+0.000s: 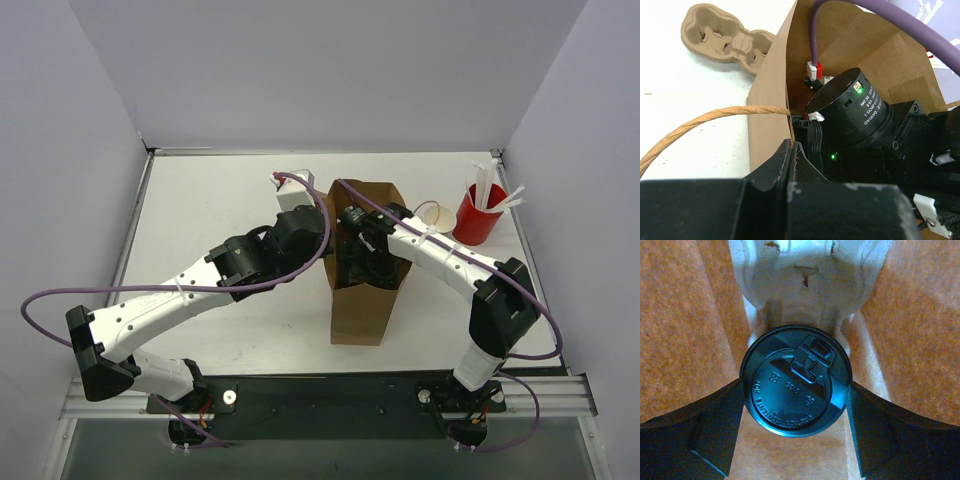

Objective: Pack the takeout coffee

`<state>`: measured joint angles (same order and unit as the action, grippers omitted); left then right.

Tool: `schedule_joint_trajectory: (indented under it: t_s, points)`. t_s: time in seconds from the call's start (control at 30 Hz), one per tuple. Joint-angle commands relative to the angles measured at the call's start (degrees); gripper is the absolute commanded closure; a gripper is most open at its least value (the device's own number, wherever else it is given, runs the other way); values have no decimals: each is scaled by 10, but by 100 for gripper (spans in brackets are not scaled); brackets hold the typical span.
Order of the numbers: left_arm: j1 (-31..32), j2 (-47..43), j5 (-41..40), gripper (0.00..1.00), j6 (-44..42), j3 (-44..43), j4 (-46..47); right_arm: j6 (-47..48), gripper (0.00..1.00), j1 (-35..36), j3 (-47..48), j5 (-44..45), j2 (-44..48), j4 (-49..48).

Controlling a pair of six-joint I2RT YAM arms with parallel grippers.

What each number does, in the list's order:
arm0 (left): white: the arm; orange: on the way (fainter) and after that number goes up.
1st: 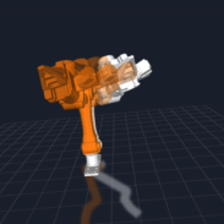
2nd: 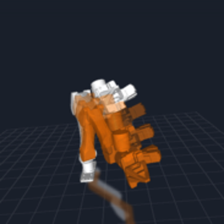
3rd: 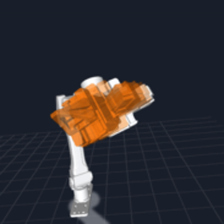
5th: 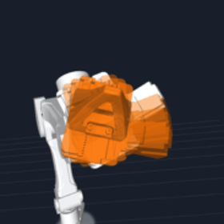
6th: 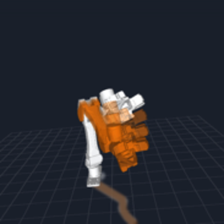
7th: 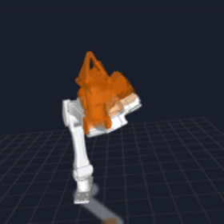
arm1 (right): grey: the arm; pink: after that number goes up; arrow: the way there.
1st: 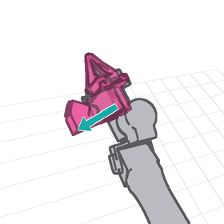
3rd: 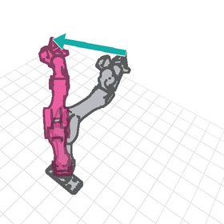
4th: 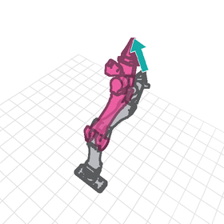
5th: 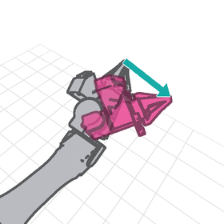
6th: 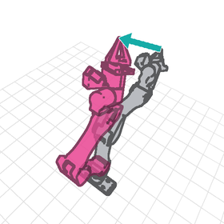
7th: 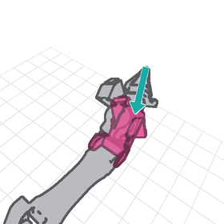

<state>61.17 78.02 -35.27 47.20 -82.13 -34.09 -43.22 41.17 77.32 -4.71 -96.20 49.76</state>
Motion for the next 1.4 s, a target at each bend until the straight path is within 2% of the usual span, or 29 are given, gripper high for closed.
schedule_joint_trajectory:
  t_s: [0.0,1.37]
  points:
    - [-2,-1,-15,100,-2,-24,22,3,60,0,-20,22,-11,34]
    - [-2,-3,-14,100,-9,-18,31,10,59,0,-51,25,-31,17]
